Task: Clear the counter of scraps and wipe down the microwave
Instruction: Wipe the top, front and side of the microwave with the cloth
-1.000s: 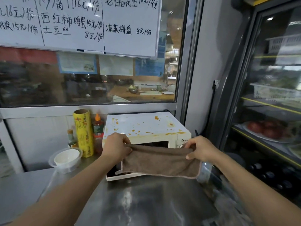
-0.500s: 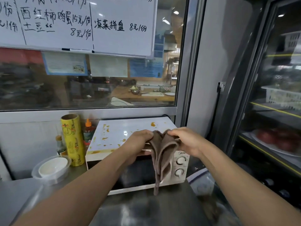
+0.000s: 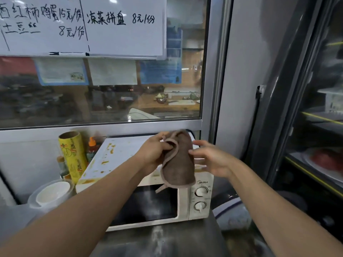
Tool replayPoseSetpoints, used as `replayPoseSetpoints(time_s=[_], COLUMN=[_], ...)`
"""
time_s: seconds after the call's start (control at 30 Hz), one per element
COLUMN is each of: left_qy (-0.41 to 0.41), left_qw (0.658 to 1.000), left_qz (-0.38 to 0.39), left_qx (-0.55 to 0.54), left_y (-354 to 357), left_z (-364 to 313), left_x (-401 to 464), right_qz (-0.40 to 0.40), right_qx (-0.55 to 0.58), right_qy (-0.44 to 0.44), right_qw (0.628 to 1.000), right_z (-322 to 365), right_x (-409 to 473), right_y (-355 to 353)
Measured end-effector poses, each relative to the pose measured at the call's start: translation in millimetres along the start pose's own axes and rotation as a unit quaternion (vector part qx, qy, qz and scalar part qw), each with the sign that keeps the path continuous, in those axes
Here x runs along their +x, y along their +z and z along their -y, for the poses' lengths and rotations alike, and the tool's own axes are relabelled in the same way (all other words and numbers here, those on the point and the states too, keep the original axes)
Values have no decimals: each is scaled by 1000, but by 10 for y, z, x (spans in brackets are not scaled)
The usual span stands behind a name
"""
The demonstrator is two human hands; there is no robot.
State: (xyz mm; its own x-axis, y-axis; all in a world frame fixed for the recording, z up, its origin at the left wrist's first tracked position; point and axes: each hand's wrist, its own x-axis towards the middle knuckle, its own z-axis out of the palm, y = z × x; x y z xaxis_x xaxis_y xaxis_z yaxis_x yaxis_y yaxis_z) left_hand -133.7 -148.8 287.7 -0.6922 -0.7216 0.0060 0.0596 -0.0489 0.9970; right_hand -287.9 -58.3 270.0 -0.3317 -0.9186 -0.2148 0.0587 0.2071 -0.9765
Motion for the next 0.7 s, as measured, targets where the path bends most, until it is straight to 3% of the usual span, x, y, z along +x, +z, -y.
replayPoseSetpoints(time_s=[0.1,0.2,0.4,0.47,0.53,0.6,0.67,0.7], left_qy=[-17,-53,-81,-84,-75,-48,-31,-32], left_qw=[999,997,976,947,913,881,851,840], left_qz=[12,-47,-145,-153,-151,-144,-138,-134], left_qx=[-38,28,141,270,371,448,506,525], left_y=[83,131,216,163,57,-89,-262,-350], left_z=[19,122,526,644,715,743,749,756], left_x=[164,306,667,736,747,733,716,706], right_qz=[-1,-107,-233,-219,-199,-188,-127,-94], right_qx=[32,-84,-312,-385,-490,-526,-549,-583], right_qy=[-34,-83,-189,-137,-87,-102,-106,-98], right_qw=[999,987,902,886,844,823,819,801], right_z=[-23,-62,-311,-452,-587,-647,-703,-751], right_x=[72,183,623,751,804,792,808,831], right_y=[-187,-351,-443,-440,-423,-364,-291,-250])
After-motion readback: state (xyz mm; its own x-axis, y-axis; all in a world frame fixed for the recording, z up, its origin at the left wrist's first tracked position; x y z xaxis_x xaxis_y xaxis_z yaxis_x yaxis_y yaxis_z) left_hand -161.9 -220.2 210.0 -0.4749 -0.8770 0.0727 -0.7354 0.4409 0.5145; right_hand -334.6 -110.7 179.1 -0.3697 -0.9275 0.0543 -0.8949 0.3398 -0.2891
